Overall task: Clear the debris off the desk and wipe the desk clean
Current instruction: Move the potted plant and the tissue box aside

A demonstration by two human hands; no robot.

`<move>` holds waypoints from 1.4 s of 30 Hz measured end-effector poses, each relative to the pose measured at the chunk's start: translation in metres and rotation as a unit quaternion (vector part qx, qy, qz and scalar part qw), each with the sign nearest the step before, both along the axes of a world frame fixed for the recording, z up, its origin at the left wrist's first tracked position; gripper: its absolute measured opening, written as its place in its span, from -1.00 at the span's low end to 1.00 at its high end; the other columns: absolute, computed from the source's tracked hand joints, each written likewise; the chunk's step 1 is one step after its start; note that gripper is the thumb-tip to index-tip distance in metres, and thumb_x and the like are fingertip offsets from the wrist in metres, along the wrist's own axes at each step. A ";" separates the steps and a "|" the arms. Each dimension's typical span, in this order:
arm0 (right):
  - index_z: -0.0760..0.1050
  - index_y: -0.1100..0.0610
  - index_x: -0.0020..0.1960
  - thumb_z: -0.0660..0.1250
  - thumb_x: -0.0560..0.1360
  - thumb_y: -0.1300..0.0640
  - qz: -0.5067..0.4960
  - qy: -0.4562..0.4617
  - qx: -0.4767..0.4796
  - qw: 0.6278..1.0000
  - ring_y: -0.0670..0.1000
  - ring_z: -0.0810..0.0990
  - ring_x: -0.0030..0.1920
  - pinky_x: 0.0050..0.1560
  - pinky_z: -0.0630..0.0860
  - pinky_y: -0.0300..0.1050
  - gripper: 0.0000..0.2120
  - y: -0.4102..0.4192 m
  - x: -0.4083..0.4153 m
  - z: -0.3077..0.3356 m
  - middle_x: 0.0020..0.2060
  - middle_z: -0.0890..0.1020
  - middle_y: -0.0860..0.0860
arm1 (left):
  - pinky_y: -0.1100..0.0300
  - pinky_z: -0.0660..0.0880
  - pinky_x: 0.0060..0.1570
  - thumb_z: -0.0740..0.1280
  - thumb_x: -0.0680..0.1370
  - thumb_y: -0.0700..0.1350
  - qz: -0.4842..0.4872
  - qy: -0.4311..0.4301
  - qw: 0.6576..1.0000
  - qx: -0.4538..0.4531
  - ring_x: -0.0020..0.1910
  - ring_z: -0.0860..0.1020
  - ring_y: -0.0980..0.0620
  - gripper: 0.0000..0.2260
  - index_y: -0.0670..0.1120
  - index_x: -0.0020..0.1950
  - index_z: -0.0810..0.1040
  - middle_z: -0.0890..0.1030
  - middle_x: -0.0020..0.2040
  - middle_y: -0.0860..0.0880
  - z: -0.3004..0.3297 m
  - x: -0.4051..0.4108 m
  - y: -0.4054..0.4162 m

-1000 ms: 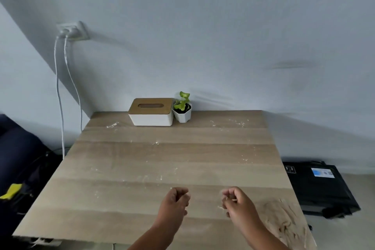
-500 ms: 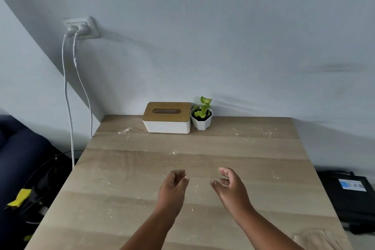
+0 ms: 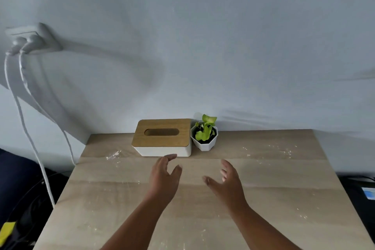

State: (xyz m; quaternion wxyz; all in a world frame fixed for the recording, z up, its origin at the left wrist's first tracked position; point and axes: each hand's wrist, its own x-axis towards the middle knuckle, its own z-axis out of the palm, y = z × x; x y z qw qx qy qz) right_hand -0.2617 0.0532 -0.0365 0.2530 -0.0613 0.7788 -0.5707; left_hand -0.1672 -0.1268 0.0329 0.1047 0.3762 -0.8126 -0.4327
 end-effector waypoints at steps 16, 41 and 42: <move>0.43 -0.21 0.30 0.68 0.12 -0.05 -0.048 0.064 -0.029 0.996 -0.23 0.52 0.27 0.26 0.52 -0.13 -0.20 -0.064 -0.084 -0.031 0.25 0.54 -0.27 | -0.11 0.02 0.61 0.30 0.63 -0.02 -0.216 -0.070 0.936 -0.270 0.62 0.13 -0.05 -0.54 -0.01 0.53 0.41 0.32 0.58 -0.03 -0.024 -0.100 -0.070; 0.40 -0.26 0.34 0.66 0.16 -0.01 -0.125 0.175 -0.058 0.975 -0.09 0.57 0.25 0.19 0.60 0.00 -0.19 -0.046 -0.096 -0.034 0.22 0.54 -0.21 | -0.20 0.21 0.51 0.16 0.58 0.07 -0.188 -0.035 0.908 -0.374 0.49 0.35 -0.17 -0.52 -0.02 0.48 0.48 0.45 0.47 -0.09 -0.047 -0.108 -0.067; 0.42 -0.23 0.34 0.65 0.16 0.00 -0.127 0.175 -0.056 0.975 -0.10 0.57 0.25 0.20 0.60 -0.01 -0.19 -0.041 -0.096 -0.033 0.21 0.53 -0.23 | -0.20 0.22 0.51 0.16 0.58 0.08 -0.189 -0.035 0.907 -0.375 0.49 0.35 -0.17 -0.52 -0.02 0.48 0.48 0.45 0.47 -0.09 -0.047 -0.108 -0.067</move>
